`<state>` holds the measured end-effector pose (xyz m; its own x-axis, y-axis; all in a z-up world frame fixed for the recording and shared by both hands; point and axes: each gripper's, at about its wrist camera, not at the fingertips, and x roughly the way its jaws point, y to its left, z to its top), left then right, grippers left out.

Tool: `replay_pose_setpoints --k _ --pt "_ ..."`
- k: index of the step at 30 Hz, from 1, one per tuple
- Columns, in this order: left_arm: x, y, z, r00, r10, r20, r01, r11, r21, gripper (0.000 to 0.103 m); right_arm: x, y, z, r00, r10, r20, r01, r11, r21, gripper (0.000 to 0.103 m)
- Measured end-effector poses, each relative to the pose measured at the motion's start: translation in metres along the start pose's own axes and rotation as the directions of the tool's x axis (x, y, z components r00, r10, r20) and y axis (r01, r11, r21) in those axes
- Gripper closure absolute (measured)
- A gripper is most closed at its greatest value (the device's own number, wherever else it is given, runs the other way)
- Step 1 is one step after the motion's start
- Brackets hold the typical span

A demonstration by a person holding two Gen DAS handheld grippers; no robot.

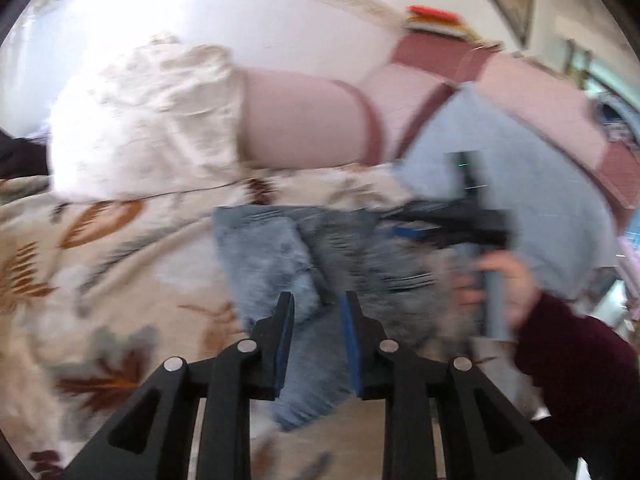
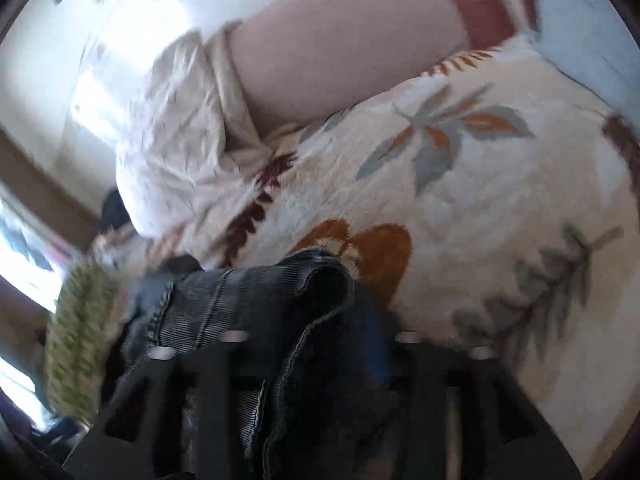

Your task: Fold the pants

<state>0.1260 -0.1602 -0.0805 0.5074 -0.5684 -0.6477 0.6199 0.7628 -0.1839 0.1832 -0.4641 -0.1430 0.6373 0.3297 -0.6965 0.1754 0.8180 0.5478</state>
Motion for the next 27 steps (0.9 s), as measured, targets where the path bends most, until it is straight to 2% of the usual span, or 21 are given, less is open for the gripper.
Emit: replay_pose_setpoints --k 2,4,7,9,12,14,17,18,19,20,24,27 --pt "0.003 0.001 0.001 0.997 0.076 0.000 -0.076 0.997 0.013 0.077 -0.027 -0.002 -0.001 0.995 -0.010 0.096 0.008 1.000 0.025 0.046" --pt "0.008 -0.001 0.000 0.993 0.119 -0.007 -0.119 0.992 0.050 0.077 -0.065 0.009 -0.010 0.981 -0.030 0.194 0.031 1.000 -0.005 0.046" --pt "0.026 -0.004 -0.007 0.986 0.151 -0.069 -0.145 0.986 0.088 0.077 -0.099 0.040 -0.032 0.968 0.021 0.250 0.005 0.994 -0.106 0.046" --pt "0.036 -0.009 -0.019 0.981 0.170 -0.091 -0.160 0.982 0.104 0.077 -0.107 0.064 -0.052 0.965 0.052 0.257 -0.008 0.985 -0.171 0.046" --pt "0.039 -0.017 -0.027 0.969 0.230 -0.087 -0.215 0.964 0.156 0.077 -0.096 0.096 -0.084 0.973 0.071 0.220 -0.014 0.969 -0.247 0.047" --pt "0.041 -0.020 -0.030 0.961 0.257 -0.100 -0.238 0.955 0.175 0.077 -0.077 0.102 -0.099 0.984 0.042 0.173 0.001 0.971 -0.241 0.048" --pt "0.044 -0.018 -0.030 0.957 0.261 -0.127 -0.239 0.957 0.161 0.077 -0.037 0.077 -0.111 0.994 0.096 0.044 -0.093 0.994 -0.064 0.051" --pt "0.048 -0.015 -0.032 0.956 0.257 -0.142 -0.235 0.960 0.154 0.077 -0.022 0.063 -0.116 0.993 0.120 -0.007 -0.120 0.992 0.031 0.055" --pt "0.051 -0.014 -0.033 0.956 0.252 -0.152 -0.231 0.962 0.145 0.077 -0.012 0.050 -0.120 0.990 0.135 -0.031 -0.131 0.985 0.110 0.056" --pt "0.054 -0.014 -0.035 0.954 0.261 -0.148 -0.239 0.960 0.148 0.076 -0.006 0.040 -0.123 0.988 0.148 -0.041 -0.139 0.975 0.174 0.062" --pt "0.059 -0.021 -0.038 0.943 0.306 -0.132 -0.282 0.944 0.170 0.076 0.000 0.019 -0.123 0.982 0.182 -0.055 -0.162 0.951 0.265 0.079" --pt "0.066 -0.018 -0.039 0.938 0.319 -0.136 -0.298 0.942 0.156 0.076 0.003 0.015 -0.123 0.984 0.156 -0.083 -0.128 0.953 0.274 0.091"
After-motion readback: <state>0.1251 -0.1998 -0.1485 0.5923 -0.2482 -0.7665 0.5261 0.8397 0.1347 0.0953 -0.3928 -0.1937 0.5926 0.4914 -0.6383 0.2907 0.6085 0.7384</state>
